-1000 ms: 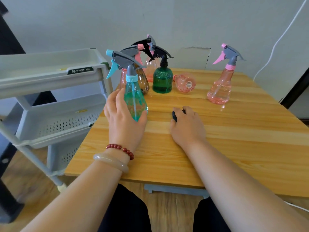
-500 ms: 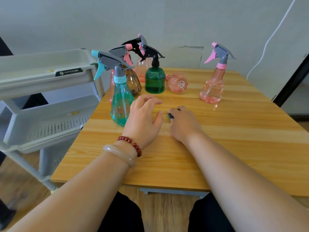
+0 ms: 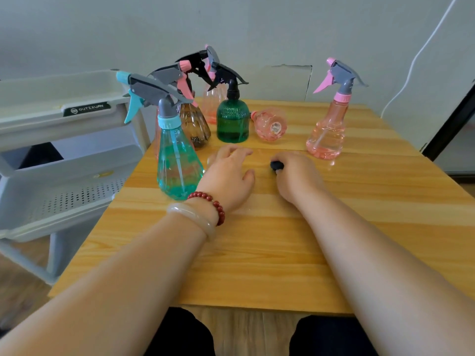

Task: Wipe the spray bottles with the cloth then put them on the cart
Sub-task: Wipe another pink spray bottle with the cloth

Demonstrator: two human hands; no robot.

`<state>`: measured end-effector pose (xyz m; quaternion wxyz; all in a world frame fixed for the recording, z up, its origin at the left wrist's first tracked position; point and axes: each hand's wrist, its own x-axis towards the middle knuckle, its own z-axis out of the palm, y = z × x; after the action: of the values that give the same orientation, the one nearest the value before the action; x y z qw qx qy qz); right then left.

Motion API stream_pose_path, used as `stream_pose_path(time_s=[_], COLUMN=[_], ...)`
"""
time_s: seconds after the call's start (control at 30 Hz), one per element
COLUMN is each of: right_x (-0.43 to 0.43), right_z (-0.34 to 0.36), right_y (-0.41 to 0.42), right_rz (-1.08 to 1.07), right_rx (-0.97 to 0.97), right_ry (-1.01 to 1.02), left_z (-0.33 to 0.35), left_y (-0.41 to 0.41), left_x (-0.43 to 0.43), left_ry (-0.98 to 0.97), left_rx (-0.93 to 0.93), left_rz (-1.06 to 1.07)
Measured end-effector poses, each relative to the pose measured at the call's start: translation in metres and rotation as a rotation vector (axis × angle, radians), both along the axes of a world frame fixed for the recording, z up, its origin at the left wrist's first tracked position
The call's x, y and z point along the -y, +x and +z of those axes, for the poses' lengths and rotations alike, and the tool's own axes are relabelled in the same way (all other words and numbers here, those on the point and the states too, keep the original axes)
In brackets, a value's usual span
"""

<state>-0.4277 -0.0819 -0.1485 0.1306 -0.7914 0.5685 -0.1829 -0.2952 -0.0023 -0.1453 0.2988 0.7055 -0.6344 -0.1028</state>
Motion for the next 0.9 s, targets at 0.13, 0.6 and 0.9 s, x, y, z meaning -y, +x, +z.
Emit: stream_pose_path(time_s=[0.13,0.6,0.9], right_x=[0.012,0.044,0.067], right_z=[-0.005,-0.005,-0.008], right_y=[-0.006,-0.052,-0.063], right_rz=[0.018,-0.284,-0.437], right_rx=[0.111,0.612,0.814], right_ry=[-0.087,-0.317,-0.372], left_z=[0.001,0.02,0.04], left_y=[0.002,-0.043,-0.08], left_x=[0.025,0.135,0.194], left_ry=[-0.011,-0.184,0.118], left_rx=[-0.04,-0.103,-0.138], left_rz=[0.016,-0.241,-0.365])
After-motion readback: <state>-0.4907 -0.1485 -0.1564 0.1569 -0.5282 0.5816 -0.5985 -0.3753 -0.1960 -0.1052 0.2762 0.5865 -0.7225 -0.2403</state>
